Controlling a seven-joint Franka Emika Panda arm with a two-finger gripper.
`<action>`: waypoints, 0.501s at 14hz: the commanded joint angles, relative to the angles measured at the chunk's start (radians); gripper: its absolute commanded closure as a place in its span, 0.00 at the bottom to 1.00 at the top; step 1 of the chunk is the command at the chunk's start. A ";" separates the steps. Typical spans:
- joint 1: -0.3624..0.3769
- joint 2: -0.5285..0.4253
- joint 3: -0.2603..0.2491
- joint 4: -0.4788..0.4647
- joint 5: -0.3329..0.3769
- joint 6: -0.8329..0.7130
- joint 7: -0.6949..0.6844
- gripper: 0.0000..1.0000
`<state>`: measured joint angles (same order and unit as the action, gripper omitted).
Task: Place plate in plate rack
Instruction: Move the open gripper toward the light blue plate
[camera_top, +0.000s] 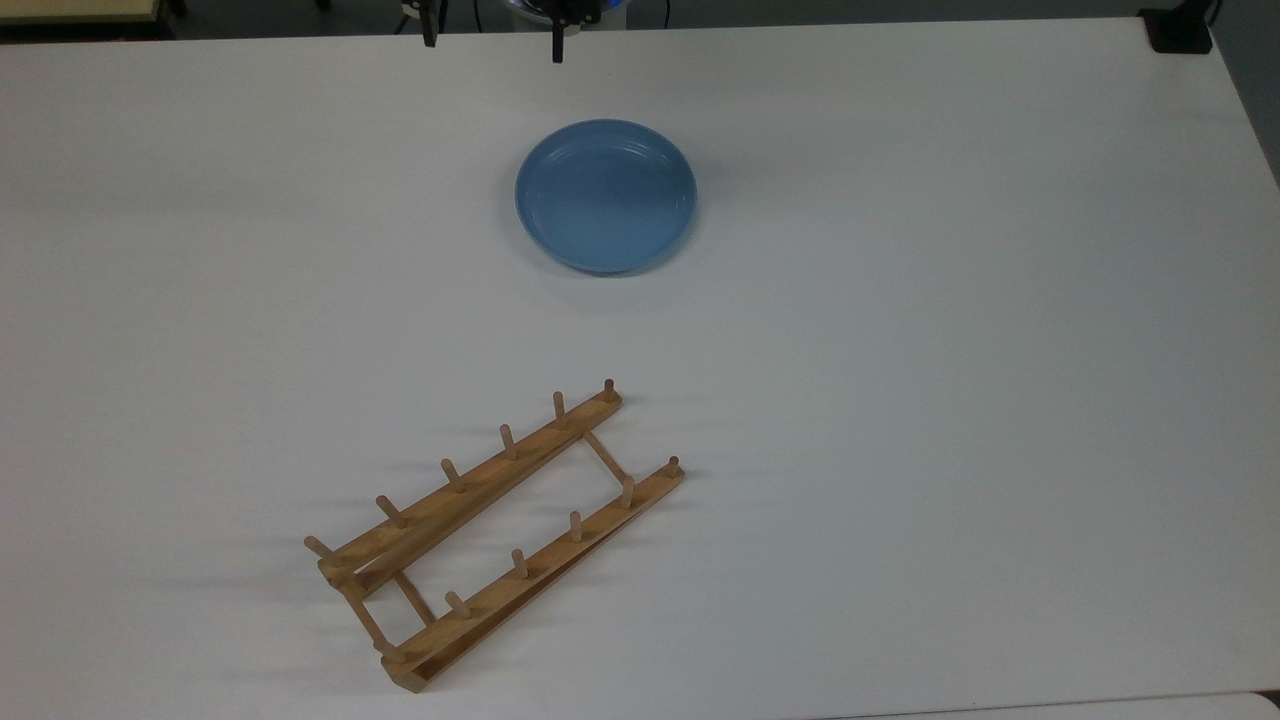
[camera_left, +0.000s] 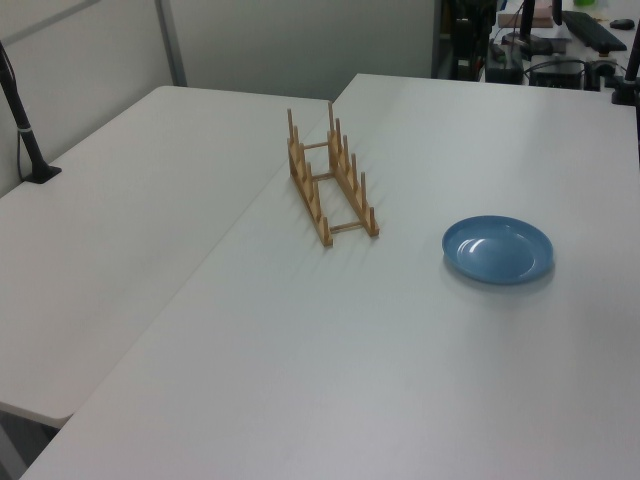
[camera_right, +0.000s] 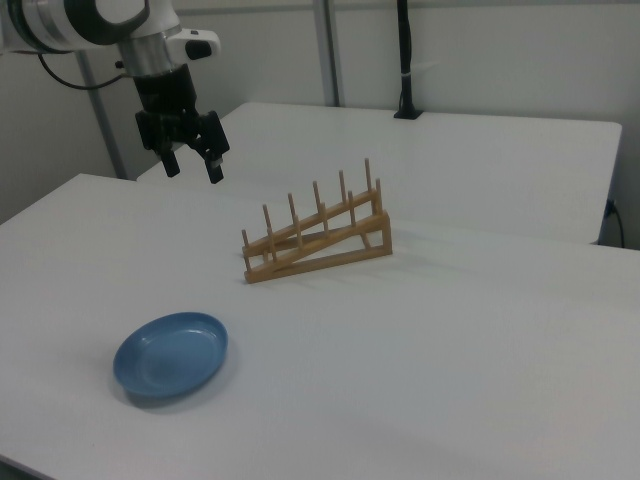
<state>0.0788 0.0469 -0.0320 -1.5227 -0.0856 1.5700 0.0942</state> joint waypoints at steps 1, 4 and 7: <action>-0.020 -0.030 -0.003 -0.046 0.021 -0.013 -0.054 0.00; -0.045 -0.029 -0.003 -0.103 0.021 0.002 -0.210 0.00; -0.047 -0.025 -0.003 -0.233 0.021 0.074 -0.370 0.00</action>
<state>0.0340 0.0479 -0.0324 -1.6139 -0.0846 1.5704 -0.1372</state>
